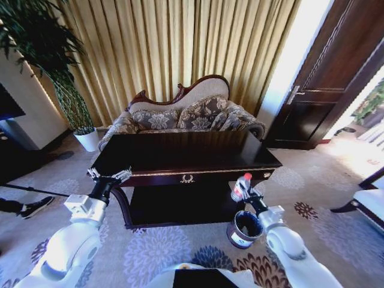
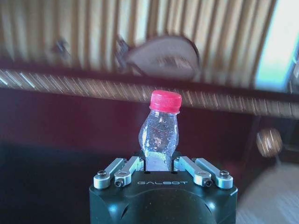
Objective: Move to the front of the table and place the trash on the table into the trash bin.
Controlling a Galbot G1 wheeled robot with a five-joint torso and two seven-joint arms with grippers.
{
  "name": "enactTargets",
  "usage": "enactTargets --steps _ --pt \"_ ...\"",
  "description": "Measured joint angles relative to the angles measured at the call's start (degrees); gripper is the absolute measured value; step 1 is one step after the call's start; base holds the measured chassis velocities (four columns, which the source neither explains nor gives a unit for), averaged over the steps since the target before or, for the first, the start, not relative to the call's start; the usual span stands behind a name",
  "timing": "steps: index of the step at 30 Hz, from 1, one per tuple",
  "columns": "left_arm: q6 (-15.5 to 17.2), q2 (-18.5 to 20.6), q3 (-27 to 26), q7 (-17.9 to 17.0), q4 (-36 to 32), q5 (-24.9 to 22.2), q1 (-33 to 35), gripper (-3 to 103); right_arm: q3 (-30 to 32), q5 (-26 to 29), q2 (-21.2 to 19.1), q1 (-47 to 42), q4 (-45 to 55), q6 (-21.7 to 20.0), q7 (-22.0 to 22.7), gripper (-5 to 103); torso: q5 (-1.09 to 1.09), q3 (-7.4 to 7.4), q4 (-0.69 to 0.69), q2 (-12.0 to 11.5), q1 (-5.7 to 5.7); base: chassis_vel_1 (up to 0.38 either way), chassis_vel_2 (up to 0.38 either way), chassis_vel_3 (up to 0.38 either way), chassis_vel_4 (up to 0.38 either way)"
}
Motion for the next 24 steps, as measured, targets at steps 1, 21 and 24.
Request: enactTargets --steps 1,21,24 --pt "-0.03 -0.09 0.05 0.01 -0.15 0.08 0.01 100 -0.42 -1.3 0.78 3.17 -6.12 0.74 0.0 24 0.01 0.0 0.02 0.0 0.0 0.0 0.0 0.0 0.0" --pt "-0.55 0.04 -0.65 0.0 -1.63 0.37 1.15 100 0.99 -11.83 6.83 21.4 -41.77 4.31 2.06 31 -0.01 0.0 -0.01 0.0 -0.01 0.0 0.0 0.0 0.0" --pt "-0.56 0.06 -0.65 0.01 -1.61 0.37 1.14 100 0.99 -12.76 7.15 21.6 -41.78 4.29 2.27 41 -0.01 -0.01 -0.01 0.0 -0.01 0.0 0.0 0.0 0.0"
